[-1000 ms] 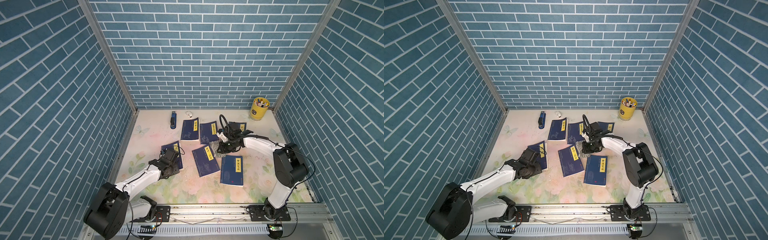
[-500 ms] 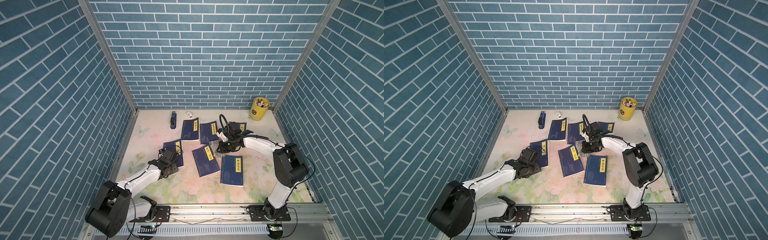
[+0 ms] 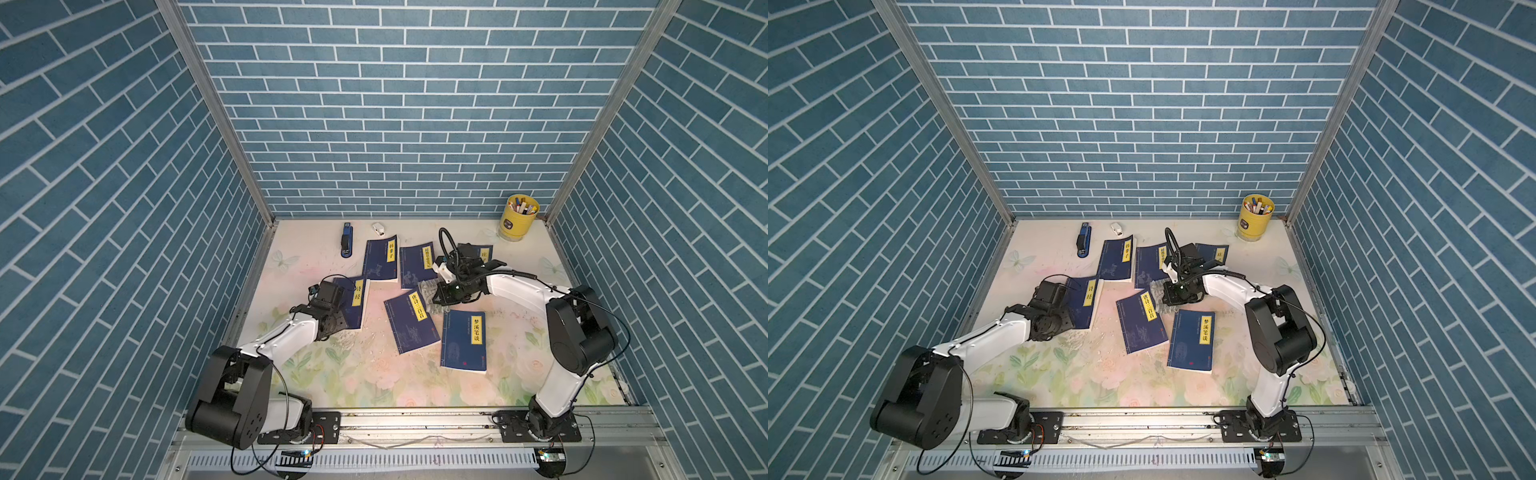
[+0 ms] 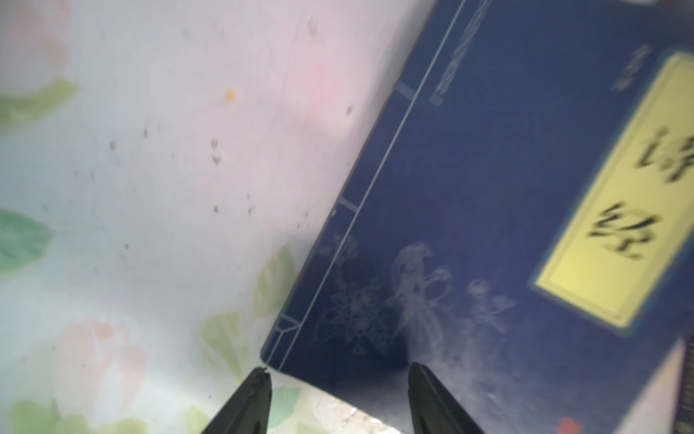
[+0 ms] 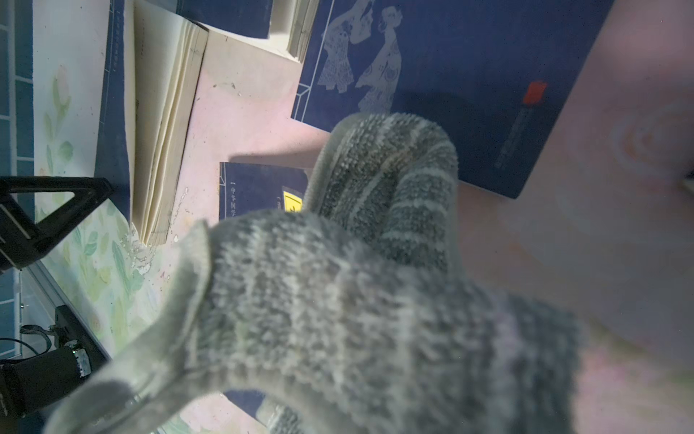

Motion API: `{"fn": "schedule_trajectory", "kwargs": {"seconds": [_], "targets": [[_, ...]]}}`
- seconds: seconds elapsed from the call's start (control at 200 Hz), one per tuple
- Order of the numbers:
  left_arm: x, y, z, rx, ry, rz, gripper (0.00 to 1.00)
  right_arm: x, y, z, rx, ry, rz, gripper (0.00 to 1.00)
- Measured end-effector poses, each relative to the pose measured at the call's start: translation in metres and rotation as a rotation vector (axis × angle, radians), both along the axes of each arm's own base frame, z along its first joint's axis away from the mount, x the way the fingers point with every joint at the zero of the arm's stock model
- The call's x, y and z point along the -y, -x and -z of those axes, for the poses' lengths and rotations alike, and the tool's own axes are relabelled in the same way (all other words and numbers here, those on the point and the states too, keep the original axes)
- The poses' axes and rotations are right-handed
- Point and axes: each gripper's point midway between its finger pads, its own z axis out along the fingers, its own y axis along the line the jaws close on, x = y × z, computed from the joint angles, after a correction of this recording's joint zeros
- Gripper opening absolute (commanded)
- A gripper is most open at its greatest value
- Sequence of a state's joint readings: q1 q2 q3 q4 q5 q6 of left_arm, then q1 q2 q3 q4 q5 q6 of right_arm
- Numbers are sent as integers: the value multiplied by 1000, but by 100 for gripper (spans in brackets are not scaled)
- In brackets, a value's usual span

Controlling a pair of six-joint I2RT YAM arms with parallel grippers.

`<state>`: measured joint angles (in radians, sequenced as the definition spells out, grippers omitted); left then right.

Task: Wipe the cover of the book
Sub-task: Adjust the book at the center of the board.

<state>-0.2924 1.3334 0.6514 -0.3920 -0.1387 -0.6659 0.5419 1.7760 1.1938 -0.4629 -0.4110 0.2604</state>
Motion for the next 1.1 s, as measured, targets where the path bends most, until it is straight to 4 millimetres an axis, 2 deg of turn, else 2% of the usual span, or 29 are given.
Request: {"fn": "schedule_trajectory", "kwargs": {"seconds": [0.155, 0.25, 0.335, 0.415, 0.5, 0.615, 0.68, 0.925, 1.1], "targets": [[6, -16, -40, 72, 1, 55, 78, 0, 0, -1, 2, -1, 0, 0], [16, -30, -67, 138, 23, 119, 78, 0, 0, -1, 2, 0, 1, 0], [29, -42, -74, 155, 42, 188, 77, 0, 0, -1, 1, 3, 2, 0], [44, -52, -64, 127, 46, 251, 76, 1, -2, -4, 3, 7, 3, 0], [65, -61, -44, 73, 38, 326, 74, 0, -5, -10, 11, 10, 6, 0], [86, -64, -20, 14, 27, 402, 72, -2, -11, -19, 32, 9, 11, 0], [91, -64, -12, -4, 19, 426, 72, -2, -14, -22, 40, 13, 15, 0], [84, -63, 9, -56, -40, 427, 68, 5, -11, -26, 43, 43, 27, 0], [69, -65, 11, -59, -119, 393, 65, 7, -11, -29, 49, 48, 31, 0]]}}
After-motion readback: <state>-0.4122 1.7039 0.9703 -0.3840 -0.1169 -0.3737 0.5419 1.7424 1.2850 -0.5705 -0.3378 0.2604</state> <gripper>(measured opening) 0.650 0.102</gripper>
